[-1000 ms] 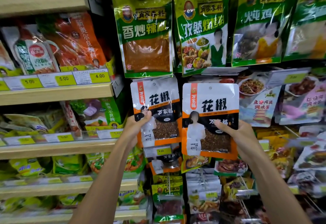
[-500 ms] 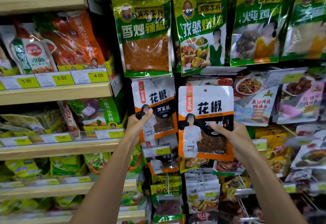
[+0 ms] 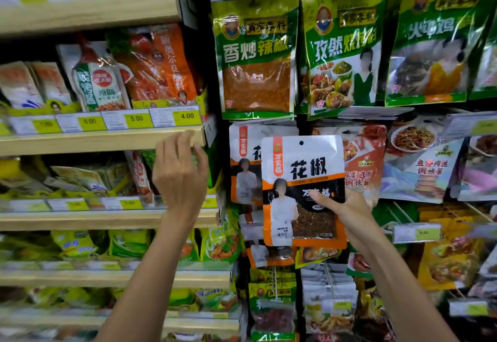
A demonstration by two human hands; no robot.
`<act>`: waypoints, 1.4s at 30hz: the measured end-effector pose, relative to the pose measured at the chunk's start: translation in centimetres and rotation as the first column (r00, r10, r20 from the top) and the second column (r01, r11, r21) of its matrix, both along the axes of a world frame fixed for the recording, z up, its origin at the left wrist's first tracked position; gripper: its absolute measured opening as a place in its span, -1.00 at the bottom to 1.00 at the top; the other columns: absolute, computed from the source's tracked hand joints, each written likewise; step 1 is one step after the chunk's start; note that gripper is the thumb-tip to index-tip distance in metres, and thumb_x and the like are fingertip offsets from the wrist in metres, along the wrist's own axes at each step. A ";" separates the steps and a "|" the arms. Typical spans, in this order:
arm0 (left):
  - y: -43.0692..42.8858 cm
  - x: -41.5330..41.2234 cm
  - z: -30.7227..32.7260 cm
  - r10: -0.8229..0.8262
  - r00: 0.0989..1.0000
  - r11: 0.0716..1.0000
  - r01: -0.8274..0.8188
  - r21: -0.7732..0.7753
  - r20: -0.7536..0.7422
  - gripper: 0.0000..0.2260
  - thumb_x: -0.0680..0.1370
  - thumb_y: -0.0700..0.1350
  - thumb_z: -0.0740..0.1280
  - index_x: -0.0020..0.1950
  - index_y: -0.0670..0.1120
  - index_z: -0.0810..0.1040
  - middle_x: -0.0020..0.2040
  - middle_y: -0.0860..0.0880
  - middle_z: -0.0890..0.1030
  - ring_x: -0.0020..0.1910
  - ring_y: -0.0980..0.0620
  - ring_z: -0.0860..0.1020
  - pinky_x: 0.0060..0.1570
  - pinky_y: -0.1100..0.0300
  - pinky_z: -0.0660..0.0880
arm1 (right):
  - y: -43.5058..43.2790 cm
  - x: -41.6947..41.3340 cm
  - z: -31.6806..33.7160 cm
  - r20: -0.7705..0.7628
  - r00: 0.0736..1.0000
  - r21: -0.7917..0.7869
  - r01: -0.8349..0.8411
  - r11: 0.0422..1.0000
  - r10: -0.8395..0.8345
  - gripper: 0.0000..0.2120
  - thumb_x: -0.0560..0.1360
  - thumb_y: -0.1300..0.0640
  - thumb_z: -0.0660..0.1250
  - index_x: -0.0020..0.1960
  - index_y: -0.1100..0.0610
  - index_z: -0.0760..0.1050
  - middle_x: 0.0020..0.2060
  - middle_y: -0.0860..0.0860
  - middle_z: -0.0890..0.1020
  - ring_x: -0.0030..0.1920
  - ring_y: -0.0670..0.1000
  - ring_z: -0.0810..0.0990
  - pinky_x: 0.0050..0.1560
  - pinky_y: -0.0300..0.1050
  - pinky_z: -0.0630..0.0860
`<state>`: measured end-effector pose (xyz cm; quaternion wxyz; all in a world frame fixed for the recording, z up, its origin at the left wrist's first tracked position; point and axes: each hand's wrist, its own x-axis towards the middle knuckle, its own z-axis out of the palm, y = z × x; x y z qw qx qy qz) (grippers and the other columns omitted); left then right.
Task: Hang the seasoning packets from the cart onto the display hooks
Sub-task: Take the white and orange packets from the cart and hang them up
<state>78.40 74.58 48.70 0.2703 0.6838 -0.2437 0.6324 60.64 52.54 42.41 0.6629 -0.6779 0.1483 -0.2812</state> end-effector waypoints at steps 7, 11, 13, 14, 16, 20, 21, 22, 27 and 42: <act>0.2 5.9 0.1 0.067 0.997 0.987 -0.074 0.140 0.049 -0.80 0.61 -0.16 0.17 0.14 -0.22 0.49 0.11 -0.27 0.55 0.10 -0.24 0.47 0.14 -0.08 0.36 | 1.8 1.8 0.7 0.007 0.997 -0.015 -0.081 0.997 0.081 -0.59 0.25 -0.12 0.50 0.04 0.04 0.63 -0.05 -0.11 0.72 0.01 -0.15 0.66 0.04 -0.19 0.51; -0.1 7.3 -0.3 0.040 0.999 0.990 -0.043 0.131 0.029 -0.81 0.61 -0.12 0.12 0.07 -0.17 0.45 0.08 -0.25 0.52 0.08 -0.19 0.39 0.10 -0.09 0.31 | 2.5 3.1 1.5 -0.004 0.996 -0.034 -0.092 0.995 0.091 -0.67 0.26 -0.10 0.50 -0.01 -0.06 0.62 -0.08 -0.19 0.71 -0.03 -0.24 0.65 -0.03 -0.29 0.48; -0.3 7.6 -0.3 0.003 0.999 0.993 -0.007 0.117 0.039 -0.82 0.60 -0.11 0.10 0.06 -0.17 0.43 0.05 -0.25 0.51 0.07 -0.18 0.38 0.08 -0.10 0.31 | 2.6 3.8 1.7 -0.007 0.996 -0.042 -0.087 0.995 0.087 -0.67 0.25 -0.12 0.50 -0.05 -0.01 0.63 -0.09 -0.13 0.72 -0.04 -0.19 0.66 0.01 -0.23 0.50; -0.4 7.8 -0.4 -0.009 0.999 0.994 0.004 0.111 0.043 -0.82 0.60 -0.11 0.10 0.05 -0.16 0.42 0.04 -0.25 0.50 0.07 -0.18 0.38 0.08 -0.09 0.31 | 2.6 4.1 1.7 -0.007 0.997 -0.049 -0.079 0.996 0.079 -0.61 0.24 -0.13 0.50 -0.03 0.06 0.63 -0.08 -0.08 0.72 -0.01 -0.14 0.66 0.05 -0.17 0.52; -0.4 8.0 -0.6 -0.018 0.998 0.995 0.012 0.100 0.054 -0.83 0.60 -0.11 0.10 0.05 -0.16 0.42 0.04 -0.24 0.50 0.07 -0.17 0.38 0.08 -0.08 0.30 | 2.6 4.6 1.8 -0.010 0.998 -0.059 -0.070 0.996 0.070 -0.47 0.25 -0.15 0.49 0.05 0.21 0.60 -0.02 0.05 0.70 0.04 -0.02 0.65 0.15 -0.06 0.53; -0.5 8.3 -0.7 -0.021 0.997 0.996 0.015 0.084 0.073 -0.82 0.61 -0.10 0.09 0.06 -0.16 0.42 0.03 -0.24 0.50 0.07 -0.16 0.37 0.11 -0.05 0.29 | 2.8 5.4 2.0 0.002 0.998 -0.045 -0.064 0.997 0.064 -0.50 0.27 -0.13 0.49 0.03 0.23 0.60 -0.02 0.13 0.69 0.06 0.04 0.64 0.23 0.03 0.51; -0.5 8.3 -0.7 -0.024 0.997 0.996 0.018 0.083 0.077 -0.82 0.62 -0.10 0.09 0.06 -0.16 0.42 0.03 -0.23 0.49 0.07 -0.16 0.37 0.11 -0.05 0.29 | 2.9 5.5 2.0 -0.001 0.998 -0.035 -0.063 0.997 0.063 -0.55 0.28 -0.11 0.50 0.01 0.20 0.61 -0.04 0.09 0.70 0.06 0.02 0.65 0.23 0.02 0.51; -0.5 8.3 -0.8 -0.026 0.997 0.996 0.019 0.083 0.079 -0.82 0.62 -0.10 0.10 0.06 -0.16 0.43 0.04 -0.22 0.47 0.07 -0.15 0.37 0.11 -0.04 0.28 | 2.9 5.7 2.0 -0.006 0.998 -0.024 -0.061 0.998 0.060 -0.61 0.30 -0.09 0.50 -0.02 0.16 0.63 -0.07 0.03 0.71 0.05 -0.01 0.65 0.23 0.02 0.51; -0.4 8.3 -0.8 -0.034 0.996 0.995 0.027 0.091 0.078 -0.81 0.62 -0.10 0.10 0.07 -0.16 0.43 0.07 -0.19 0.43 0.08 -0.16 0.38 0.13 -0.04 0.28 | 2.9 6.4 2.1 -0.022 0.999 0.017 -0.036 0.999 0.036 -0.74 0.36 0.00 0.52 -0.01 0.08 0.63 -0.07 -0.08 0.72 0.07 -0.10 0.63 0.19 -0.09 0.47; -0.3 7.6 -0.6 -0.047 0.998 0.994 0.043 0.098 0.039 -0.81 0.62 -0.10 0.10 0.09 -0.17 0.42 0.03 -0.26 0.51 0.09 -0.17 0.37 0.15 -0.05 0.29 | 2.8 7.0 1.5 -0.049 0.998 -0.002 0.034 0.999 -0.034 -0.81 0.37 0.05 0.52 -0.05 0.05 0.62 -0.09 -0.09 0.71 0.00 -0.15 0.63 -0.10 -0.32 0.45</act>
